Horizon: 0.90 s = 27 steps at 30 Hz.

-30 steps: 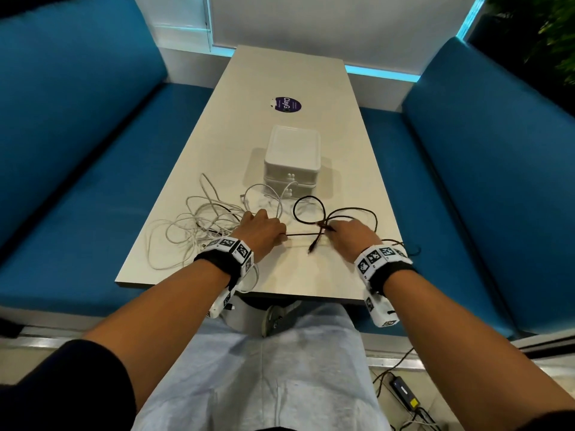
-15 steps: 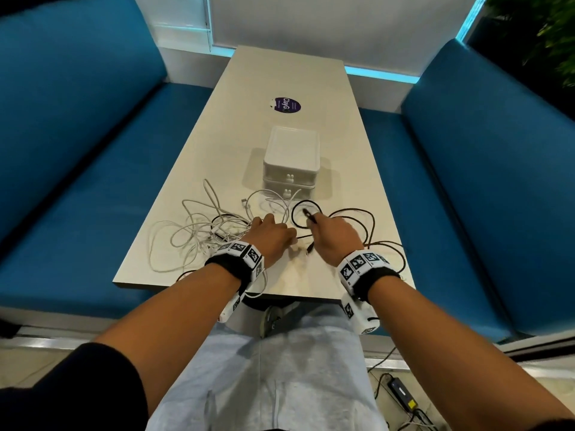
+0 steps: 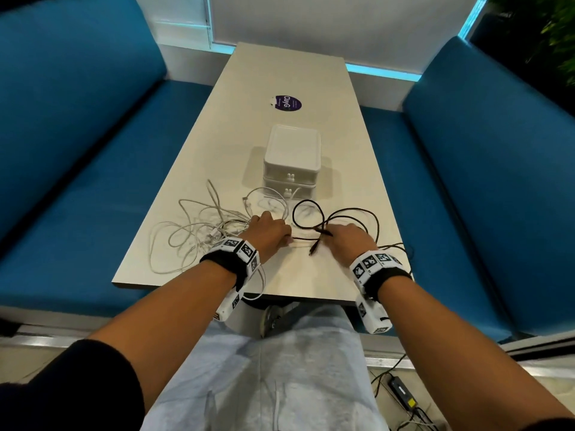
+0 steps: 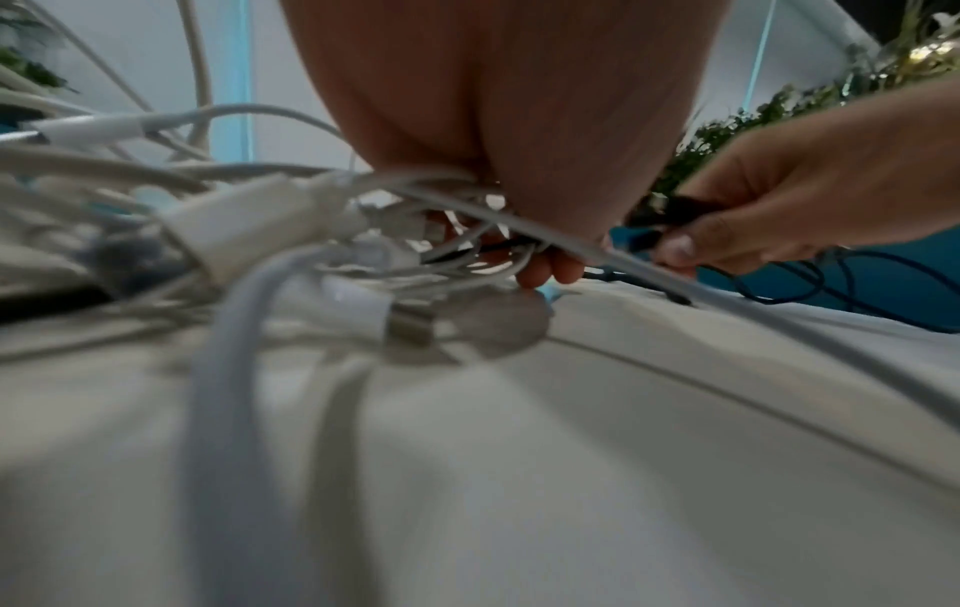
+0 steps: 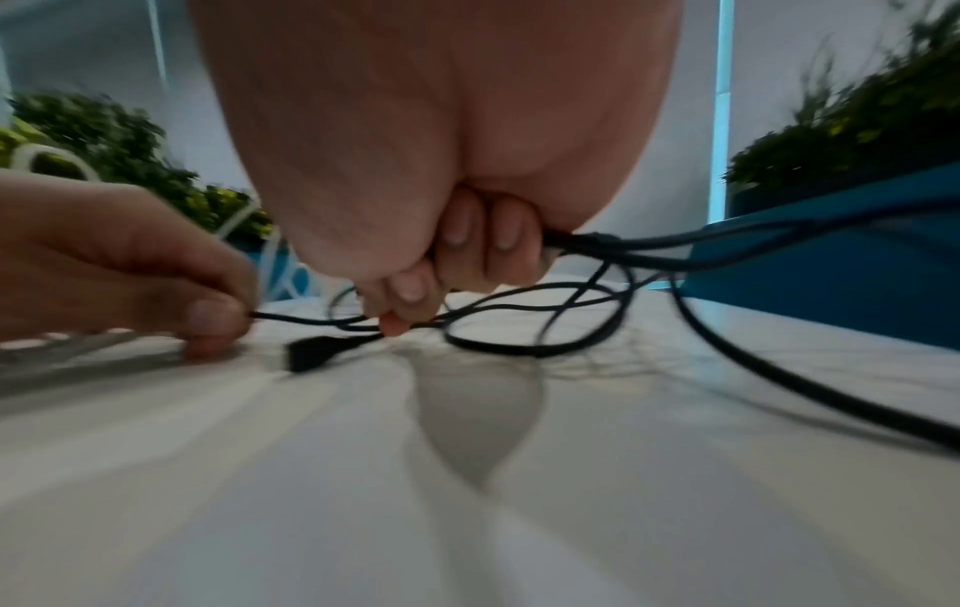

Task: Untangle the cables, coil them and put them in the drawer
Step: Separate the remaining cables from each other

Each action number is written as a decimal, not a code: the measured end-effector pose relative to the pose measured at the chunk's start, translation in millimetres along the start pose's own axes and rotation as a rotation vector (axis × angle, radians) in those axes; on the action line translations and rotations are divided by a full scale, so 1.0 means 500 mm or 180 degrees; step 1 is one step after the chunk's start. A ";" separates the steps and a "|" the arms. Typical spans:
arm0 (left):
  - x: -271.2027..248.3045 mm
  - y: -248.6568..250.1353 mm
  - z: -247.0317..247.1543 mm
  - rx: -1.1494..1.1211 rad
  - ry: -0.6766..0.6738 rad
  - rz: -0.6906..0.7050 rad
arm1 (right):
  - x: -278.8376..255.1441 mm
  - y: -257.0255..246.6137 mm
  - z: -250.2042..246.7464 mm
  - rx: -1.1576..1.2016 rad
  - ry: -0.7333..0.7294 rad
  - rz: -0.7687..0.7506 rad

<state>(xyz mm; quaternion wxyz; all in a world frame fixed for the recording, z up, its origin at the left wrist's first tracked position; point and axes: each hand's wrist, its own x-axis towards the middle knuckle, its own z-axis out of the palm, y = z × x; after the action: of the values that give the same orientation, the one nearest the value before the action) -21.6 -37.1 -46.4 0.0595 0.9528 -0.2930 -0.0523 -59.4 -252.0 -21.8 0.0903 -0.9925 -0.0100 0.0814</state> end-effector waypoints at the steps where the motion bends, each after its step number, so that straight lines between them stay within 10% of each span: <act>1: -0.003 -0.008 -0.003 0.0027 -0.0048 -0.0021 | -0.002 0.025 -0.004 -0.0115 0.0011 0.0160; 8: 0.007 0.008 -0.008 0.0306 -0.0227 0.0059 | -0.006 0.048 -0.010 -0.0045 0.0479 0.0534; 13: 0.011 0.006 -0.003 0.0299 -0.0143 0.0095 | -0.008 -0.017 -0.010 0.0675 0.0735 -0.0163; 27: 0.014 0.021 -0.002 0.0240 0.0060 0.0275 | 0.006 -0.041 0.014 0.0882 -0.0263 -0.0494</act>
<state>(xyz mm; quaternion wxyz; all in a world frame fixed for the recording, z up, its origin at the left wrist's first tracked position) -21.4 -49.6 -44.3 0.0285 0.9413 -0.3351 -0.0296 -57.5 -230.3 -25.4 0.2318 -0.9626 -0.0790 0.1155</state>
